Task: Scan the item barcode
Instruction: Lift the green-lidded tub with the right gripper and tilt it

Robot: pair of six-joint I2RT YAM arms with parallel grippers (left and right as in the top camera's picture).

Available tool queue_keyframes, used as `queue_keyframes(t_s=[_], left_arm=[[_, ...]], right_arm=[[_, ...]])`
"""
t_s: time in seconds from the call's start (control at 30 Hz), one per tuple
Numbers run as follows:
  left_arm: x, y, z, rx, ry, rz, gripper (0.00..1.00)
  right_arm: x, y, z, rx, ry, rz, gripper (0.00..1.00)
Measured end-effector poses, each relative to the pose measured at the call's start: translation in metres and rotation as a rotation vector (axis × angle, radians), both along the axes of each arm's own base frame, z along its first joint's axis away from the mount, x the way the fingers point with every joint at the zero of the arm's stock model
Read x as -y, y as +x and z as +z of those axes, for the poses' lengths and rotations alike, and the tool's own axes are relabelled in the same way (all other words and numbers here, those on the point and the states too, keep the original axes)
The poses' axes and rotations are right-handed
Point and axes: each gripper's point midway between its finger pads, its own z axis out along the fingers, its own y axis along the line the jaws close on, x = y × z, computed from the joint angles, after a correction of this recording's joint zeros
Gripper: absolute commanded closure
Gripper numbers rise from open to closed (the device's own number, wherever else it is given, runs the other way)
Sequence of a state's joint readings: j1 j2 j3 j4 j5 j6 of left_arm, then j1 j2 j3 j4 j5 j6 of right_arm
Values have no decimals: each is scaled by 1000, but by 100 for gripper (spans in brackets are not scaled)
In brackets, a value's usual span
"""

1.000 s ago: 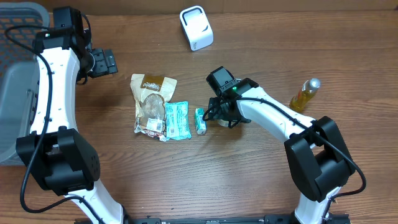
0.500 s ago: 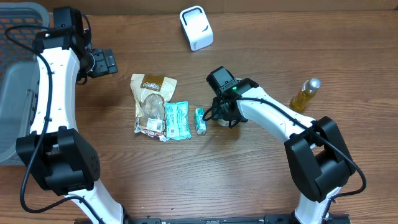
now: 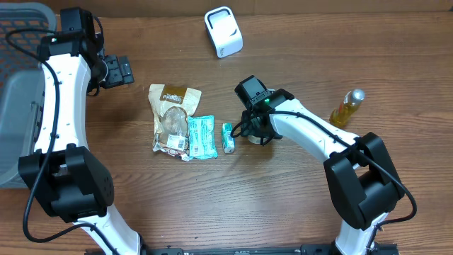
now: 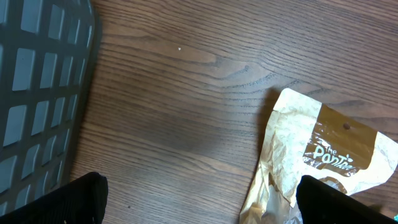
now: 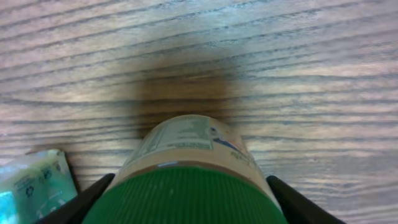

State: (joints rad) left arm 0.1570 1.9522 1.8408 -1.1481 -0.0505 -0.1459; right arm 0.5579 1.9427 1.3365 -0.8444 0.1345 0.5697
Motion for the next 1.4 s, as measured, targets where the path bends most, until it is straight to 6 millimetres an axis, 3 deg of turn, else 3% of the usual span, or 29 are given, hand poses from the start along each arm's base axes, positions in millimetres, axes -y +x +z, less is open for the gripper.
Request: queue_keyframes(t_s=[0.1,0.57,0.77,0.87,0.97,1.13,1.27,1.4], left_arm=[[0,0,0,0,0,0,0],[0,0,0,0,0,0,0],[0,0,0,0,0,0,0],[0,0,0,0,0,0,0],[0,0,0,1,0,0,0],[0,0,0,0,0,0,0],[0,0,0,0,0,0,0],[0,0,0,1,0,0,0]], right_arm=[[0,1,0,3,2,-1,16],[-4,6,1,25,16,-3,17],[-2,3,0,12,9,-5,34],[-2,2,0,9,10,-4,51],[-3,3,2,14,17,-6,58],[-1,0,2,-10,21,-7,61],[17,-15,5,-101,-12,-33,62],[28,-16,31,-159,-14,-70,62]])
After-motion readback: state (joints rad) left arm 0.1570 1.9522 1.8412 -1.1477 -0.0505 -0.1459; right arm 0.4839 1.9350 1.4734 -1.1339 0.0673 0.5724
